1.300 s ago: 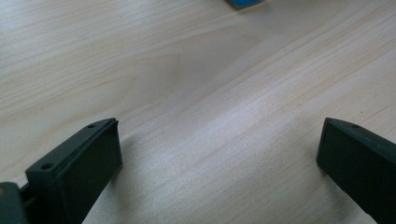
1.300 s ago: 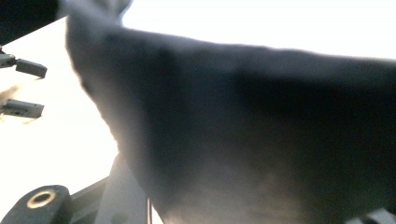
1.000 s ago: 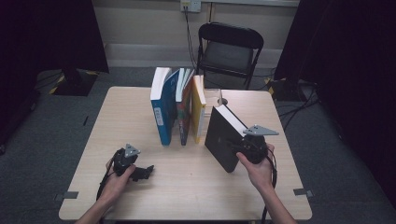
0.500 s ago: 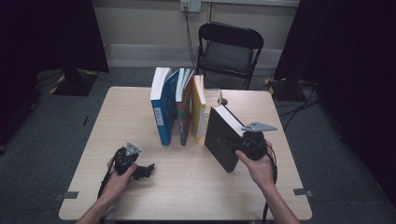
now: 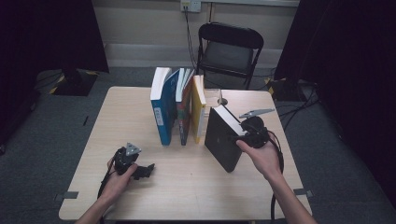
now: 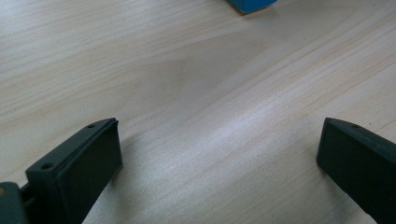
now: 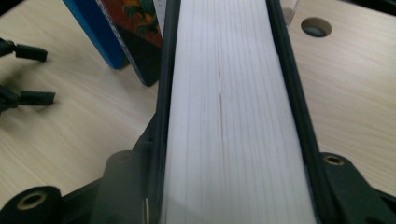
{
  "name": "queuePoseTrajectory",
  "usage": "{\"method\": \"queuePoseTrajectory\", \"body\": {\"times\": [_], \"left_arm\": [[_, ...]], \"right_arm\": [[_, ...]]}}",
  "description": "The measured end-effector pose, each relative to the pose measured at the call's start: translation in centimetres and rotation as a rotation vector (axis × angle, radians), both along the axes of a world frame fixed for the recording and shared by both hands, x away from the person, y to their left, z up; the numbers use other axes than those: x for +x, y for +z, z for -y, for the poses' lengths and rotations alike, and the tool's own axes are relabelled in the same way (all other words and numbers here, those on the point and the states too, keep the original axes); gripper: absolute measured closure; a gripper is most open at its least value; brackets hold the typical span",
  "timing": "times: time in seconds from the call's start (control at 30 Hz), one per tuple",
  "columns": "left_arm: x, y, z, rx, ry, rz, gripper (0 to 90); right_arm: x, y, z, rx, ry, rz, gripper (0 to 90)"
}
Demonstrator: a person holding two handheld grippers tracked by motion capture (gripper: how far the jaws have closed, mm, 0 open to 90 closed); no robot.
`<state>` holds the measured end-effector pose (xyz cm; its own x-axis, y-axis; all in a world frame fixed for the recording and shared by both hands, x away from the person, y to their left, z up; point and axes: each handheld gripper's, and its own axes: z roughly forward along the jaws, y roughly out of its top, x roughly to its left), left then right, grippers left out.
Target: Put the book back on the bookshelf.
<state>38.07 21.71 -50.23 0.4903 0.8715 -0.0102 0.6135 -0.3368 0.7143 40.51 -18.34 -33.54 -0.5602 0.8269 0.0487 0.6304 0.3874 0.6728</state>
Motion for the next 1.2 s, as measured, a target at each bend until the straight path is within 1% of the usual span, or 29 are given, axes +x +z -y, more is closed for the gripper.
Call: {"method": "queuePoseTrajectory", "body": {"times": [0.07,0.1,0.17,0.2,0.23,0.27,0.33,0.4,0.43,0.47,0.5,0.53,0.57,0.6,0.67,0.7,0.8,0.87,0.97,1.07,1.13,1.2], "left_arm": [[0.0,0.0,0.0,0.002,0.000,0.000,0.0],[0.0,0.0,0.0,0.002,0.000,0.000,0.0],[0.0,0.0,0.0,0.001,0.000,0.000,0.0],[0.0,0.0,0.0,0.000,0.000,0.000,0.0],[0.0,0.0,0.0,0.001,0.000,0.000,0.0],[0.0,0.0,0.0,0.001,0.000,0.000,0.0],[0.0,0.0,0.0,0.001,0.000,0.000,0.0],[0.0,0.0,0.0,0.001,0.000,0.000,0.0],[0.0,0.0,0.0,0.001,0.000,0.000,0.0],[0.0,0.0,0.0,0.001,0.000,0.000,0.0],[0.0,0.0,0.0,0.001,0.000,0.000,0.0],[0.0,0.0,0.0,0.001,0.000,0.000,0.0],[0.0,0.0,0.0,0.000,0.000,0.000,0.0],[0.0,0.0,0.0,0.000,0.000,0.000,0.0],[0.0,0.0,0.0,0.001,0.000,0.000,0.0],[0.0,0.0,0.0,0.000,0.000,0.000,0.0],[0.0,0.0,0.0,0.002,-0.001,-0.001,0.0],[0.0,0.0,0.0,0.001,0.000,0.000,0.0],[0.0,0.0,0.0,0.000,0.001,0.000,0.0],[0.0,0.0,0.0,-0.001,0.001,0.000,0.0],[0.0,0.0,0.0,-0.001,0.001,0.000,0.0],[0.0,0.0,0.0,0.000,0.001,0.000,0.0]], "right_arm": [[0.4,0.5,-0.5,-0.036,0.007,-0.035,49.5],[0.4,0.5,-0.5,-0.036,0.007,-0.035,49.5],[0.9,0.9,-1.0,-0.063,0.005,-0.069,49.6],[1.3,1.1,-1.2,-0.072,0.004,-0.093,49.5],[2.1,1.4,-1.5,-0.092,0.011,-0.149,49.5],[2.4,1.5,-1.6,-0.103,0.009,-0.164,49.6],[3.4,1.8,-2.1,-0.139,0.012,-0.215,49.5],[4.1,1.9,-2.5,-0.157,0.021,-0.253,49.3],[4.4,1.9,-2.8,-0.183,0.027,-0.270,49.4],[4.7,1.9,-3.0,-0.194,0.027,-0.289,49.3],[5.1,1.8,-3.2,-0.212,0.032,-0.305,49.1],[5.1,1.8,-3.2,-0.212,0.032,-0.305,49.1],[5.6,1.7,-3.7,-0.239,0.039,-0.340,48.8],[5.8,1.7,-3.8,-0.247,0.037,-0.349,48.8],[6.2,1.5,-4.1,-0.274,0.030,-0.354,48.5],[6.2,1.6,-4.2,-0.277,0.030,-0.359,48.6],[6.2,1.6,-4.2,-0.282,0.034,-0.356,48.5],[6.1,1.4,-4.6,-0.310,0.043,-0.363,46.6],[6.0,1.3,-5.0,-0.347,0.048,-0.352,45.0],[5.9,1.3,-5.1,-0.352,0.049,-0.348,46.1],[5.8,1.3,-5.2,-0.347,0.055,-0.354,49.4],[5.7,1.3,-5.3,-0.347,0.057,-0.354,50.0]]}}
